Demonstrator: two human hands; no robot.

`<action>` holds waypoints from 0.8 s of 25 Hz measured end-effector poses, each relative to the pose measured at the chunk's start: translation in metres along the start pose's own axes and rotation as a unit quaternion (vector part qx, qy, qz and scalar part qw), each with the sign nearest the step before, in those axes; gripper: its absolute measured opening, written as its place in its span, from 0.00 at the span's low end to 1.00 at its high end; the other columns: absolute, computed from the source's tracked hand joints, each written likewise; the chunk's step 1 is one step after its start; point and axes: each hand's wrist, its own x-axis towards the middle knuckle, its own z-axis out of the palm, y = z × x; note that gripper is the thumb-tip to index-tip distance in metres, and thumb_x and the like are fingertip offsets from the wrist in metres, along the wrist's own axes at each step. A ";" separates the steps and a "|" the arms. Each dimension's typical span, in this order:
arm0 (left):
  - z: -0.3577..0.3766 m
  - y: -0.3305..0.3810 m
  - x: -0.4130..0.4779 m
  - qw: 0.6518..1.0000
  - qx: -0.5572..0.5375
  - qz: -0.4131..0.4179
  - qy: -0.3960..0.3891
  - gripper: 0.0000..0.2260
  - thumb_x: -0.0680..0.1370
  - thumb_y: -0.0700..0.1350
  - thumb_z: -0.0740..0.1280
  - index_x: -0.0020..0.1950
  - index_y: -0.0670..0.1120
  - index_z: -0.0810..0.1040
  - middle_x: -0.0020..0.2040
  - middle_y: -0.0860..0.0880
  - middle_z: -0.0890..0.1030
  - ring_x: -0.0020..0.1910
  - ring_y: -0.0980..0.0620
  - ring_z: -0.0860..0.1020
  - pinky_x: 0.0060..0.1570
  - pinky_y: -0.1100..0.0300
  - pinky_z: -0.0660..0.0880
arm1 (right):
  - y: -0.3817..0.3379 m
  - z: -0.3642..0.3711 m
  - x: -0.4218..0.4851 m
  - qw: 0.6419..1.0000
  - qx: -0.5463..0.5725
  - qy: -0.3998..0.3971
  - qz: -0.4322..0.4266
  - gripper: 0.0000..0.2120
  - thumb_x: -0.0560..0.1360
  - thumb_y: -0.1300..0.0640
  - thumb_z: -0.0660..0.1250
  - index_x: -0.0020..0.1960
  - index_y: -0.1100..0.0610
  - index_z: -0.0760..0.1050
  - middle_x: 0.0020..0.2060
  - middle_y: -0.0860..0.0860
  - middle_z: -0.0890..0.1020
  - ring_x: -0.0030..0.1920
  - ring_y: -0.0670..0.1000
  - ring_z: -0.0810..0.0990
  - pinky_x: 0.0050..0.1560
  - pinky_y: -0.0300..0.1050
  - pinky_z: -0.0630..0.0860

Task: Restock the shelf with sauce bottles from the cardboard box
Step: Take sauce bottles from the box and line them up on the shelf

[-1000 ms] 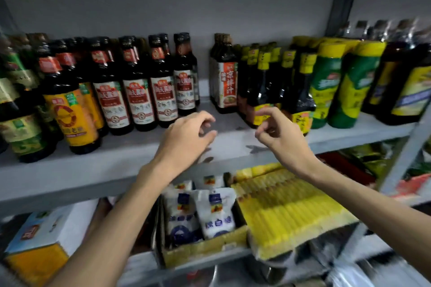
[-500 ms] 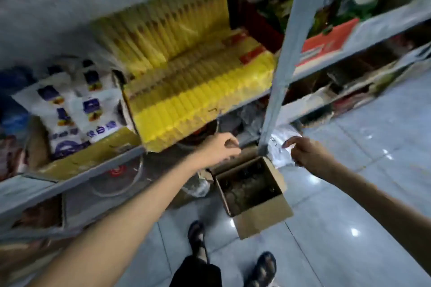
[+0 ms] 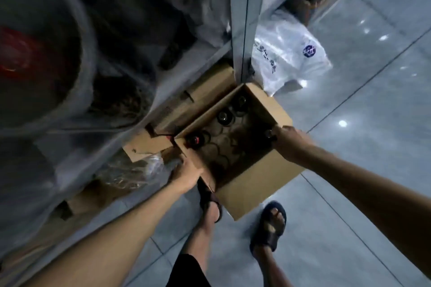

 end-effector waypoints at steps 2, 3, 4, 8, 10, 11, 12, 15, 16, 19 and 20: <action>0.028 -0.019 0.050 0.999 -0.009 -0.047 0.019 0.40 0.76 0.55 0.66 0.77 0.34 0.53 0.73 0.35 0.66 0.72 0.36 0.65 0.72 0.47 0.61 | 0.010 0.044 0.049 0.999 -0.047 0.028 -0.004 0.12 0.78 0.56 0.62 0.60 0.55 0.73 0.55 0.59 0.78 0.52 0.63 0.80 0.44 0.51 0.77; 0.043 -0.028 0.074 0.997 -0.004 -0.075 0.034 0.37 0.78 0.52 0.64 0.78 0.34 0.51 0.73 0.35 0.67 0.71 0.35 0.67 0.70 0.46 0.63 | 0.012 0.065 0.071 0.997 -0.070 0.040 0.003 0.14 0.78 0.56 0.62 0.63 0.55 0.72 0.57 0.59 0.76 0.54 0.63 0.79 0.43 0.49 0.73; 0.055 -0.037 0.094 0.994 0.000 -0.091 0.055 0.34 0.80 0.50 0.63 0.77 0.33 0.52 0.72 0.35 0.69 0.70 0.35 0.69 0.68 0.47 0.66 | 0.013 0.082 0.087 0.994 -0.102 0.046 0.011 0.15 0.78 0.56 0.62 0.65 0.56 0.71 0.58 0.59 0.75 0.56 0.64 0.78 0.43 0.50 0.70; 0.082 -0.037 0.113 0.989 0.029 -0.118 0.080 0.25 0.82 0.41 0.58 0.77 0.34 0.57 0.69 0.35 0.72 0.67 0.35 0.71 0.64 0.47 0.68 | 0.032 0.124 0.124 0.986 -0.151 0.020 0.060 0.16 0.79 0.60 0.59 0.66 0.62 0.70 0.59 0.62 0.76 0.57 0.65 0.79 0.43 0.50 0.68; 0.085 -0.036 0.103 0.984 -0.012 -0.152 0.095 0.31 0.83 0.39 0.56 0.80 0.39 0.41 0.69 0.37 0.73 0.66 0.37 0.74 0.64 0.48 0.70 | 0.043 0.126 0.131 0.991 -0.124 0.014 0.055 0.14 0.79 0.63 0.59 0.64 0.64 0.72 0.54 0.63 0.80 0.53 0.66 0.81 0.41 0.51 0.71; 0.087 -0.042 0.104 0.981 -0.036 -0.166 0.098 0.33 0.83 0.39 0.55 0.79 0.42 0.34 0.67 0.38 0.75 0.63 0.37 0.76 0.64 0.49 0.72 | 0.046 0.127 0.136 0.992 -0.120 0.022 0.044 0.13 0.79 0.64 0.59 0.62 0.64 0.73 0.51 0.63 0.81 0.51 0.65 0.81 0.39 0.50 0.71; 0.088 -0.049 0.109 0.980 -0.039 -0.169 0.095 0.36 0.83 0.39 0.55 0.77 0.45 0.29 0.65 0.38 0.77 0.60 0.37 0.79 0.63 0.47 0.74 | 0.046 0.126 0.139 0.990 -0.131 0.030 0.031 0.12 0.80 0.64 0.59 0.61 0.63 0.74 0.49 0.62 0.82 0.50 0.65 0.82 0.37 0.49 0.70; 0.078 -0.055 0.112 0.988 -0.013 -0.137 0.073 0.39 0.82 0.38 0.57 0.76 0.47 0.27 0.64 0.38 0.78 0.54 0.38 0.81 0.58 0.44 0.79 | 0.040 0.124 0.126 0.986 -0.161 0.050 -0.007 0.10 0.79 0.58 0.60 0.56 0.60 0.77 0.43 0.58 0.82 0.44 0.62 0.81 0.35 0.48 0.68; 0.074 -0.054 0.110 0.990 0.006 -0.128 0.065 0.40 0.81 0.38 0.58 0.77 0.47 0.28 0.66 0.38 0.76 0.55 0.38 0.81 0.57 0.45 0.79 | 0.038 0.121 0.116 0.988 -0.139 0.060 0.002 0.10 0.79 0.55 0.61 0.54 0.59 0.77 0.39 0.58 0.80 0.41 0.62 0.80 0.34 0.48 0.68; 0.058 -0.043 0.091 0.990 0.027 -0.115 0.077 0.37 0.79 0.40 0.62 0.80 0.44 0.40 0.73 0.38 0.69 0.65 0.36 0.74 0.64 0.47 0.73 | 0.030 0.095 0.080 0.995 -0.026 0.086 0.040 0.11 0.76 0.50 0.64 0.50 0.56 0.79 0.34 0.55 0.75 0.32 0.57 0.71 0.34 0.47 0.67; 0.053 -0.037 0.079 0.990 0.034 -0.102 0.094 0.38 0.79 0.41 0.64 0.80 0.44 0.43 0.74 0.37 0.66 0.67 0.36 0.71 0.64 0.47 0.71 | 0.025 0.078 0.064 0.995 0.019 0.087 0.044 0.11 0.75 0.49 0.64 0.51 0.54 0.80 0.35 0.55 0.76 0.32 0.56 0.70 0.33 0.46 0.66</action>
